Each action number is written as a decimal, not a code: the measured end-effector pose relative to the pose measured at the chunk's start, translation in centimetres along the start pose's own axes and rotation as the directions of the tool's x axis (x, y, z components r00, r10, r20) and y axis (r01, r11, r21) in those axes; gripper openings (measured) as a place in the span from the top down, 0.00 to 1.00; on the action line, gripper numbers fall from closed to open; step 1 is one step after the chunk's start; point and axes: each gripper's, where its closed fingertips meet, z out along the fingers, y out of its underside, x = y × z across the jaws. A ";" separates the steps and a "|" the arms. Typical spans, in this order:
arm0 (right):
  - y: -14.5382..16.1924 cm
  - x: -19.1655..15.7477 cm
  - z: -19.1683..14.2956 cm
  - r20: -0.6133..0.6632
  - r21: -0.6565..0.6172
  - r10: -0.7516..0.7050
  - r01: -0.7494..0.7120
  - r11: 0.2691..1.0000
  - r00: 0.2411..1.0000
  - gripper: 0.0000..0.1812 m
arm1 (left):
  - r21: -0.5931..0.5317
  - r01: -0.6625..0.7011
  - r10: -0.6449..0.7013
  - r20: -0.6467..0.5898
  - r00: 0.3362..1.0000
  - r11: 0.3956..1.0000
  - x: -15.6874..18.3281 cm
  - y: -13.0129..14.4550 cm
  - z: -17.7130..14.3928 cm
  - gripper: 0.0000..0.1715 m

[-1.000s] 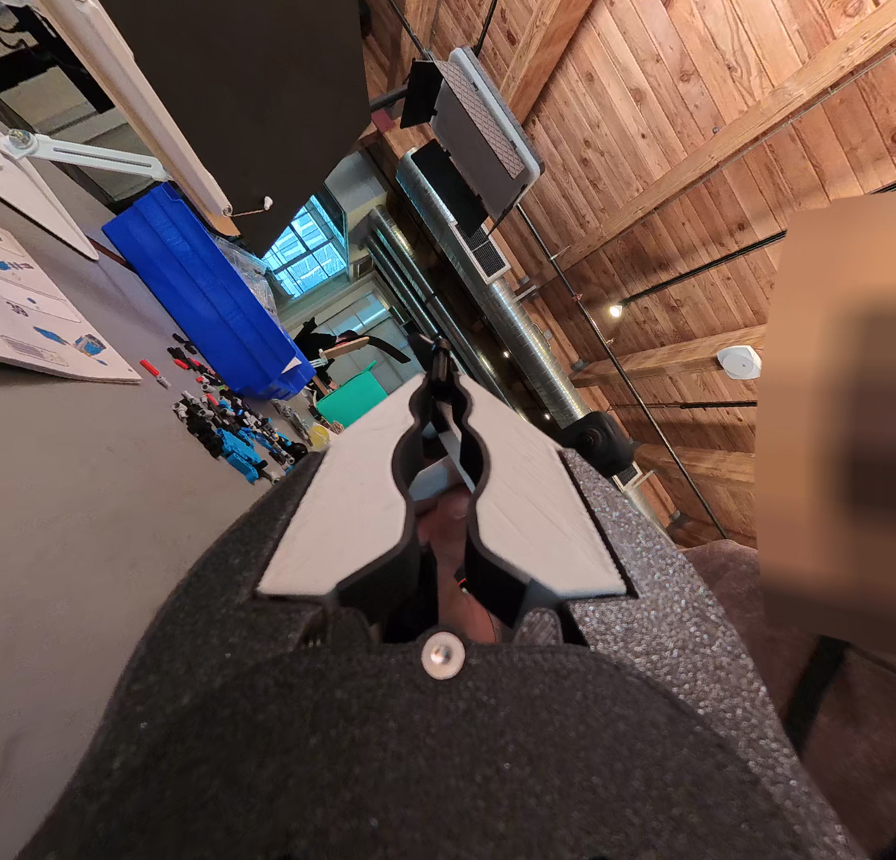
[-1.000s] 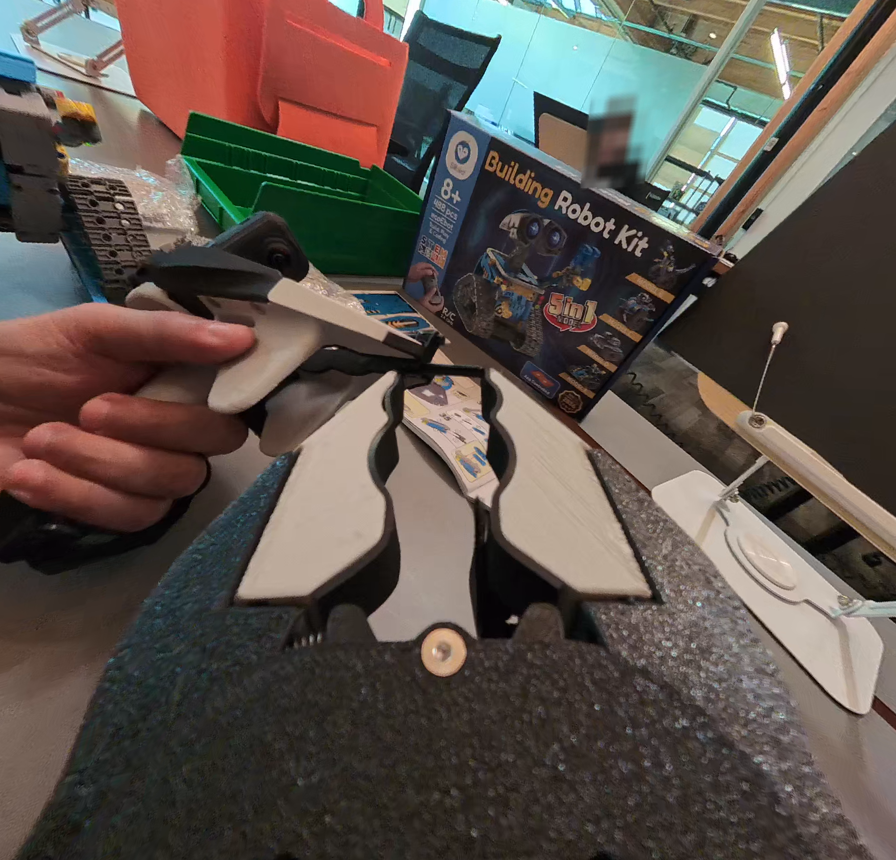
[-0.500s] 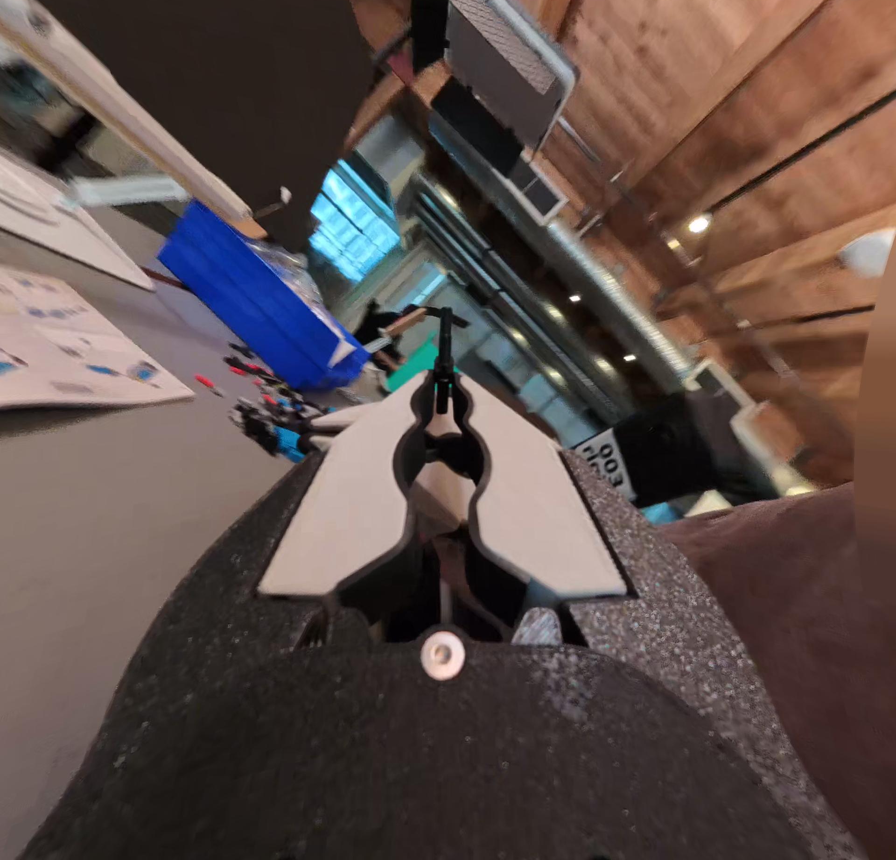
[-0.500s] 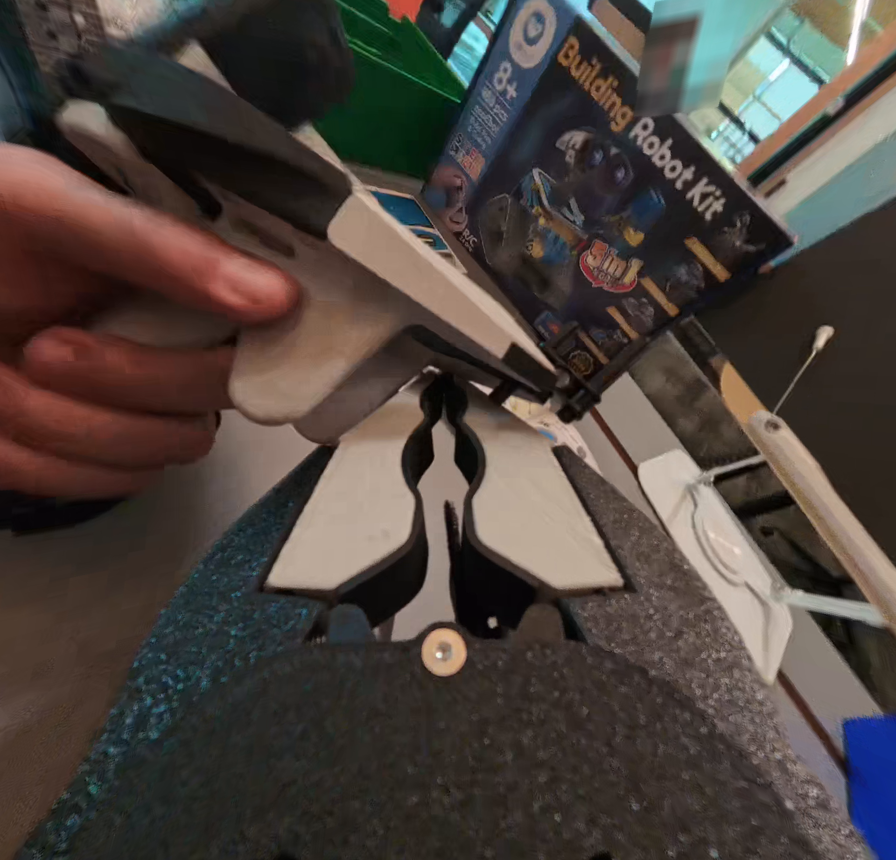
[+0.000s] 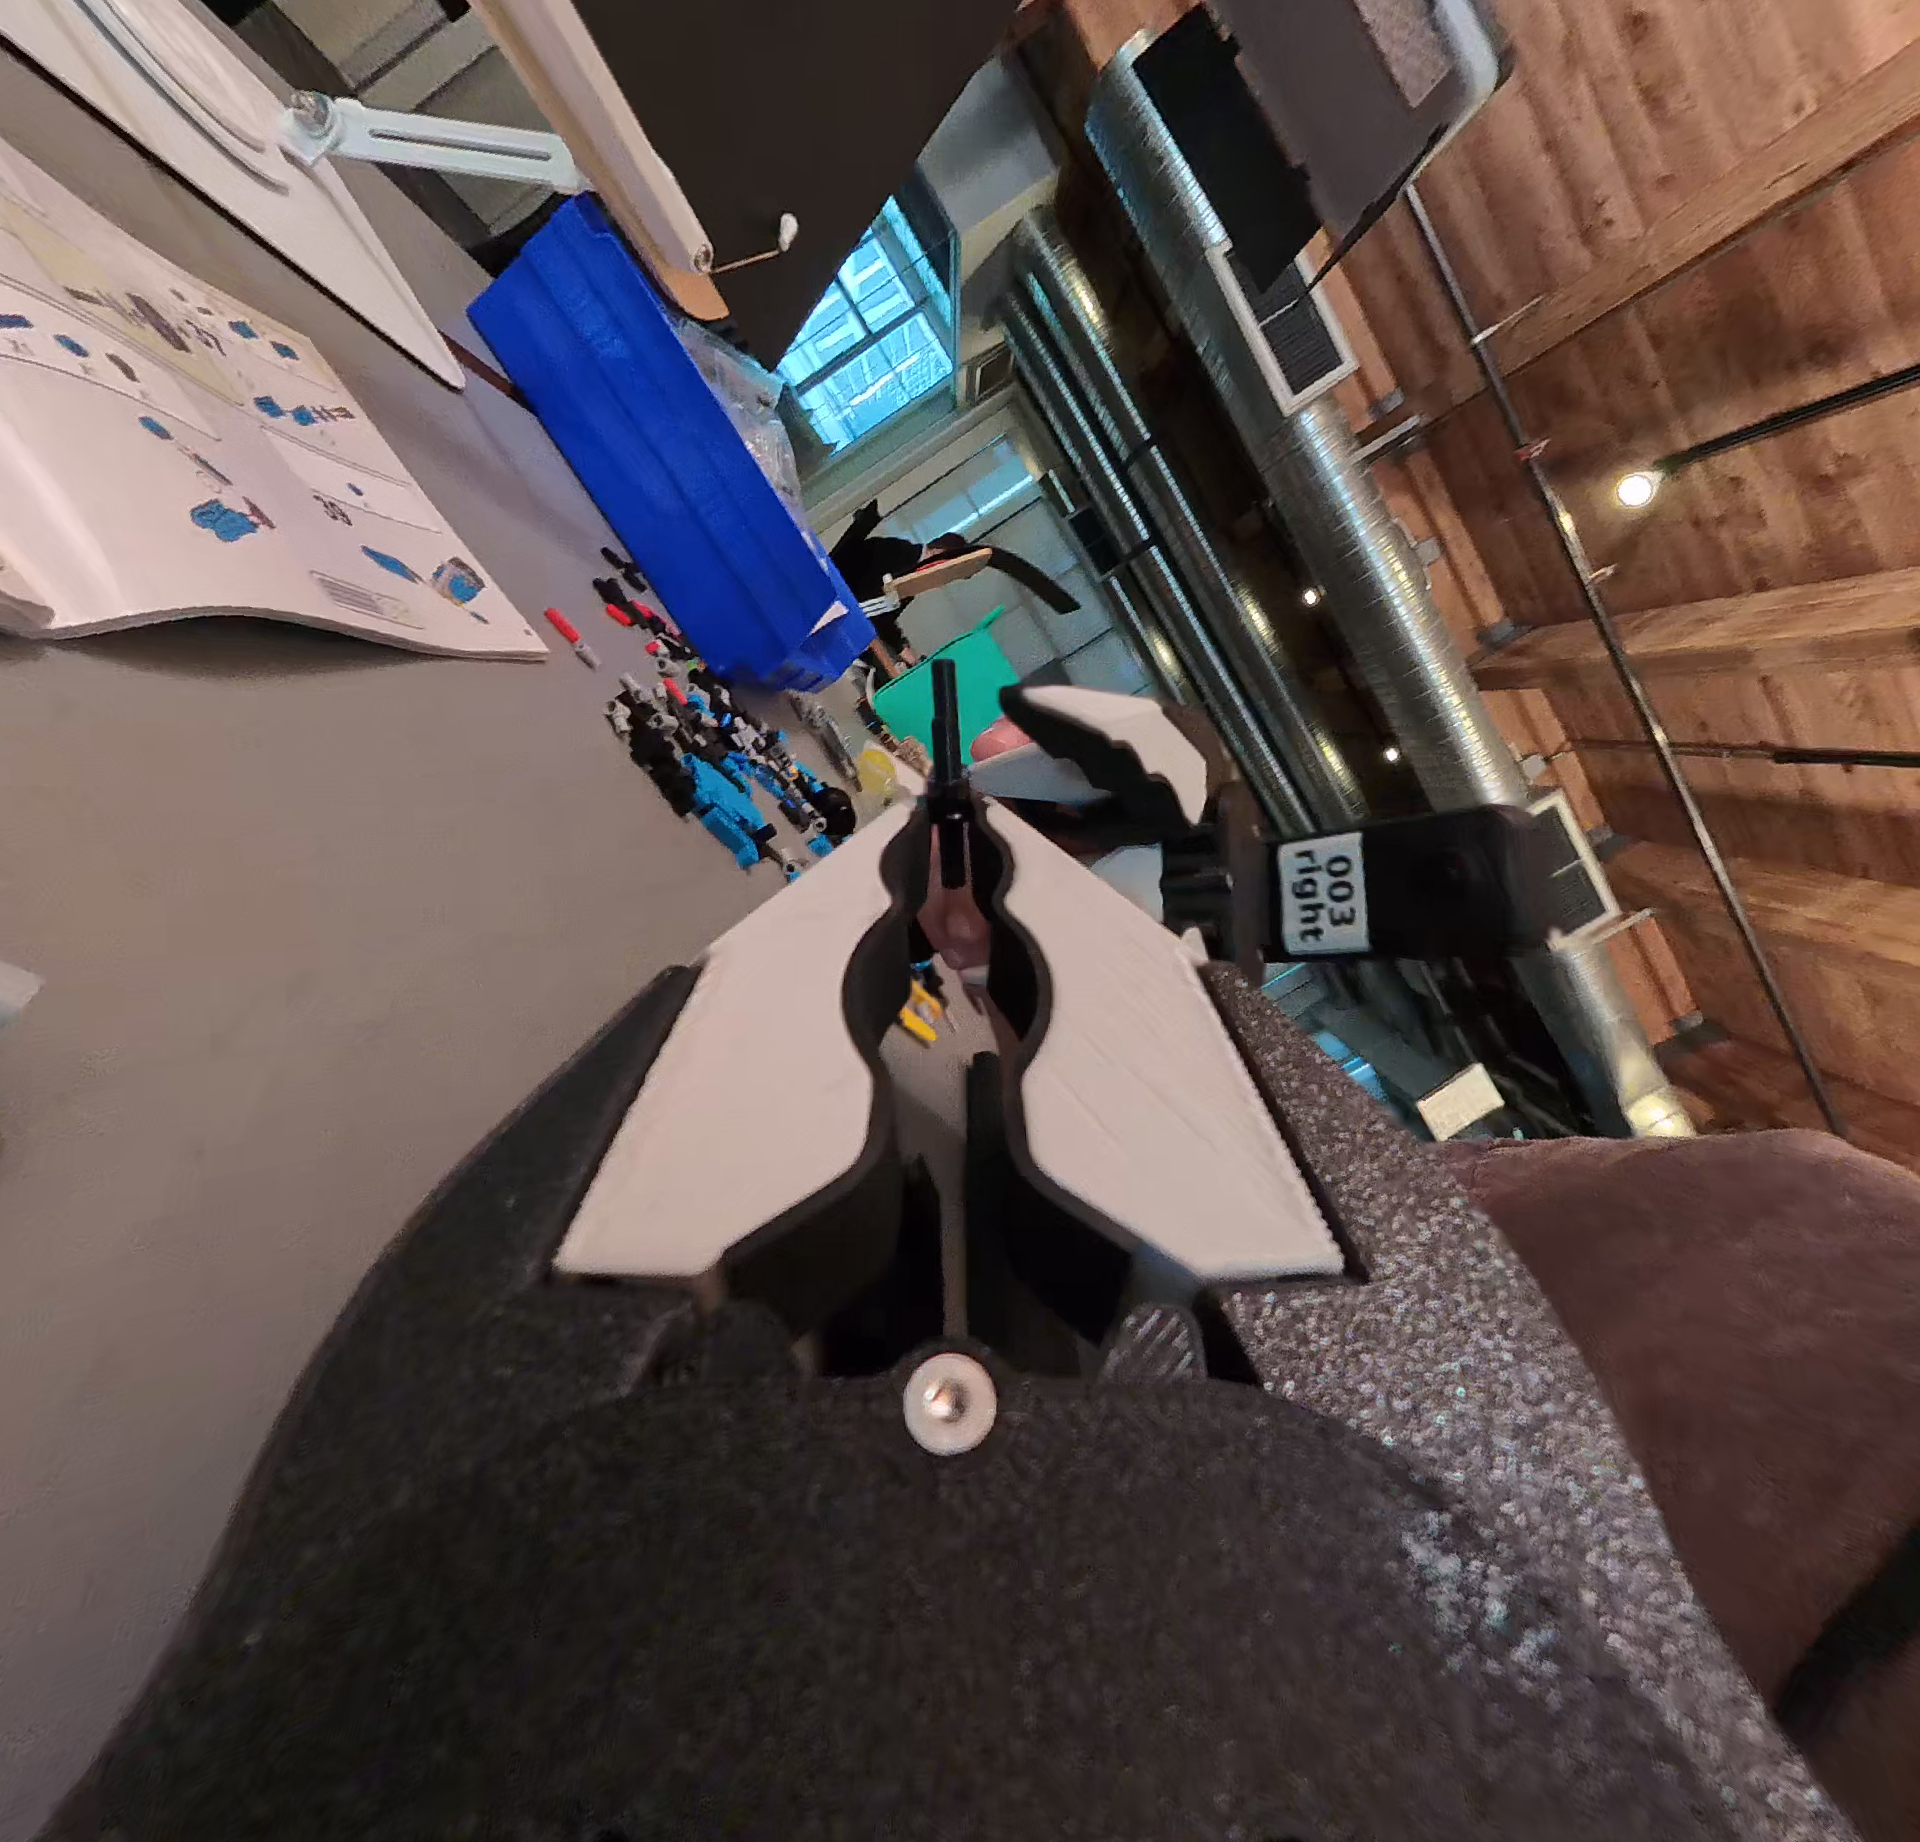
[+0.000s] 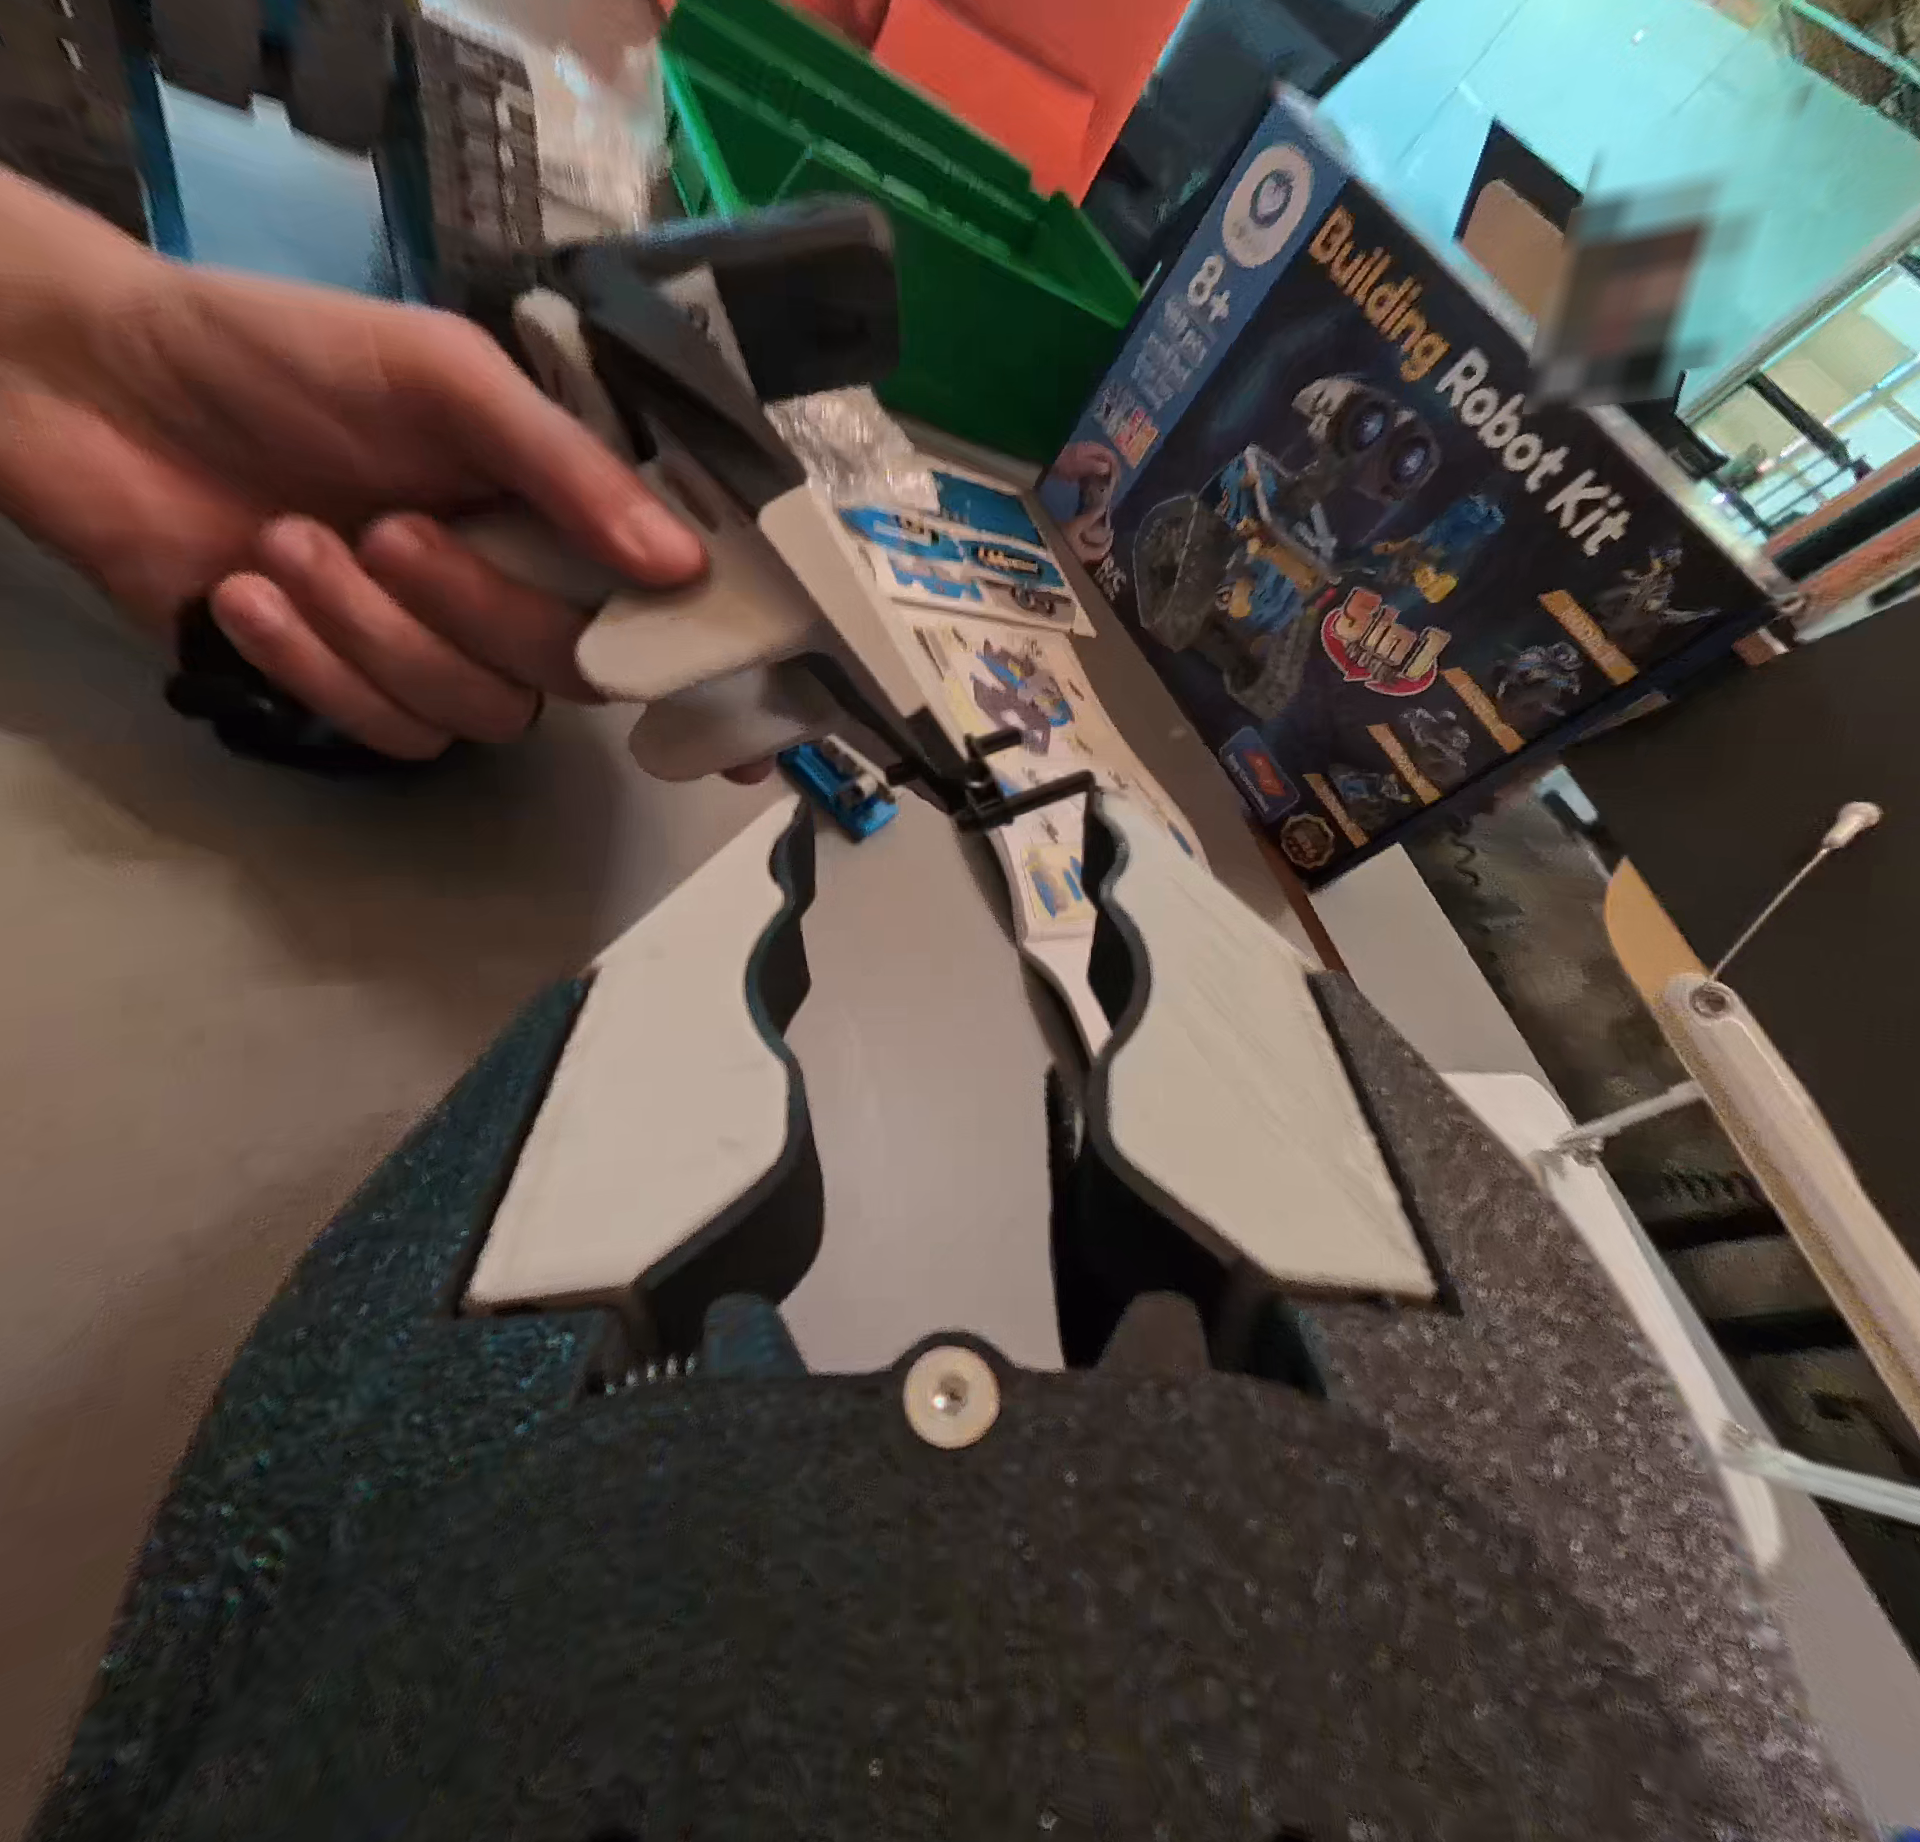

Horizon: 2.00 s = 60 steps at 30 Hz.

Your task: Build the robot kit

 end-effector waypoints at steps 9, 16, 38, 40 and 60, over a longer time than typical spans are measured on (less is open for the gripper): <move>3.3 0.1 1.9 -0.042 -0.200 -0.064 0.055 0.978 0.997 0.61 | -0.134 -0.141 0.162 0.153 0.975 0.981 -1.4 2.5 1.1 0.96; 3.6 -0.7 2.0 0.019 -0.224 -0.027 0.031 0.974 0.999 0.74 | -0.150 -0.133 0.158 0.165 0.974 0.980 -1.6 3.0 1.2 0.96; 4.1 -1.9 2.3 0.033 -0.269 -0.161 0.164 0.949 0.986 0.79 | -0.143 -0.213 0.248 0.311 0.917 0.967 -3.4 1.9 0.2 0.97; 4.2 -2.0 2.5 0.042 -0.273 -0.130 0.137 0.952 0.991 0.81 | -0.143 -0.213 0.247 0.303 0.921 0.967 -3.2 2.1 0.4 0.97; 4.4 -1.6 2.7 0.021 -0.339 -0.271 0.262 0.904 0.962 0.94 | -0.137 -0.196 0.230 0.305 0.924 0.971 -3.2 2.4 0.2 0.97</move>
